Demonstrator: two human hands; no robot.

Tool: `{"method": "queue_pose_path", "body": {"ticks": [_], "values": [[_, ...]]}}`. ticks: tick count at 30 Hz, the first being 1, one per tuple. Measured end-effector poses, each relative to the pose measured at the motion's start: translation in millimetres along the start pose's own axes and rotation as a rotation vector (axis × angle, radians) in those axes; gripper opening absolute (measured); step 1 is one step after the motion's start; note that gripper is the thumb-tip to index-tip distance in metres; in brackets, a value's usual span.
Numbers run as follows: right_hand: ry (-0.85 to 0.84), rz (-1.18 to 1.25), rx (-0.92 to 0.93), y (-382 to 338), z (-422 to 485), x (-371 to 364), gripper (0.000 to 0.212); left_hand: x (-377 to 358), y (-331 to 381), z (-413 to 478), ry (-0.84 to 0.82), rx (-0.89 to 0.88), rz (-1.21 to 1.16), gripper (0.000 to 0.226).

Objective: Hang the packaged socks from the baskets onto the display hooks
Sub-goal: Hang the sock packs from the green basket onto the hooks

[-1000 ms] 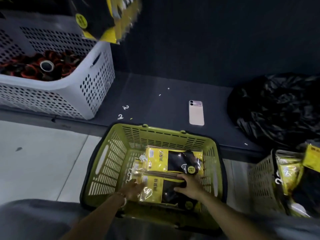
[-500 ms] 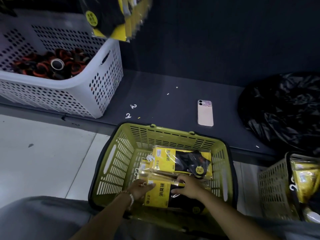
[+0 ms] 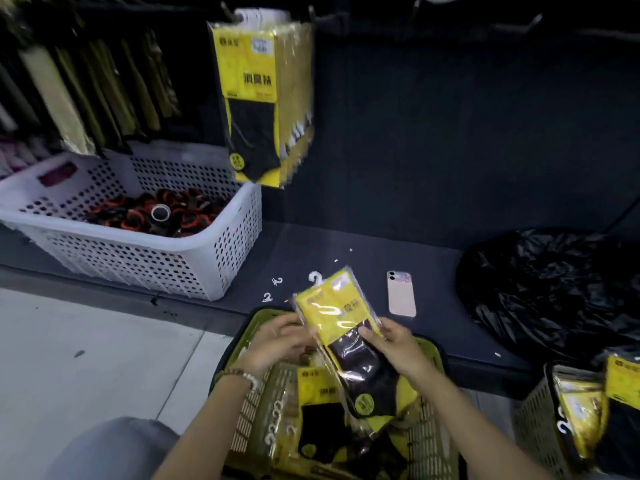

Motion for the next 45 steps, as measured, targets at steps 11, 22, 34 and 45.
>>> {"method": "queue_pose_path", "body": {"ticks": [11, 22, 34, 45], "values": [[0.270, 0.099, 0.396, -197, -20, 35, 0.043, -28, 182, -37, -0.036, -0.404, -0.115, 0.047], [0.265, 0.329, 0.531, -306, -10, 41, 0.027, -4, 289, -55, 0.172, -0.578, -0.068, 0.047], [0.328, 0.293, 0.474, -344, 37, 70, 0.009, 79, 363, -56, 0.357, -0.683, -0.029, 0.030], [0.465, 0.142, 0.446, -373, 118, 78, 0.008, 117, 382, -52, 0.482, -0.698, -0.052, 0.054]]}}
Point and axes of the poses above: each hand's wrist, its own z-axis towards the middle knuckle, its own x-axis out of the back of the hand, y = z × x, the point moved 10 cm from there along z, towards the middle knuckle, and after that the axes turned 9 degrees about -z, right-handed, at the moved point
